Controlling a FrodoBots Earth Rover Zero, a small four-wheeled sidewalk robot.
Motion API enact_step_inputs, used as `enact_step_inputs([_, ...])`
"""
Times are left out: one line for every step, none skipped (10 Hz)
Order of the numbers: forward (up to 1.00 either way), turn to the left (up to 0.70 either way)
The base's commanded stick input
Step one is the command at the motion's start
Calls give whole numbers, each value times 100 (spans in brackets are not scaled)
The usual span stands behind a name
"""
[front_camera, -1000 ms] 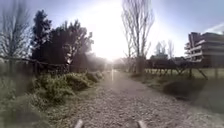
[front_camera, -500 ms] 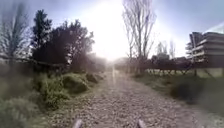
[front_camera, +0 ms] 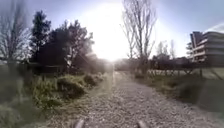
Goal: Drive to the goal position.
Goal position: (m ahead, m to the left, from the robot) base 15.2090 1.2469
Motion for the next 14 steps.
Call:
enact_step_inputs([70, 0])
enact_step_inputs([70, 0])
enact_step_inputs([70, 0])
enact_step_inputs([70, 0])
enact_step_inputs([70, 0])
enact_step_inputs([70, 0])
enact_step_inputs([70, 0])
enact_step_inputs([70, 0])
enact_step_inputs([70, 0])
enact_step_inputs([70, 0])
enact_step_inputs([70, 0])
enact_step_inputs([70, -8])
enact_step_inputs([70, -27])
enact_step_inputs([70, -27])
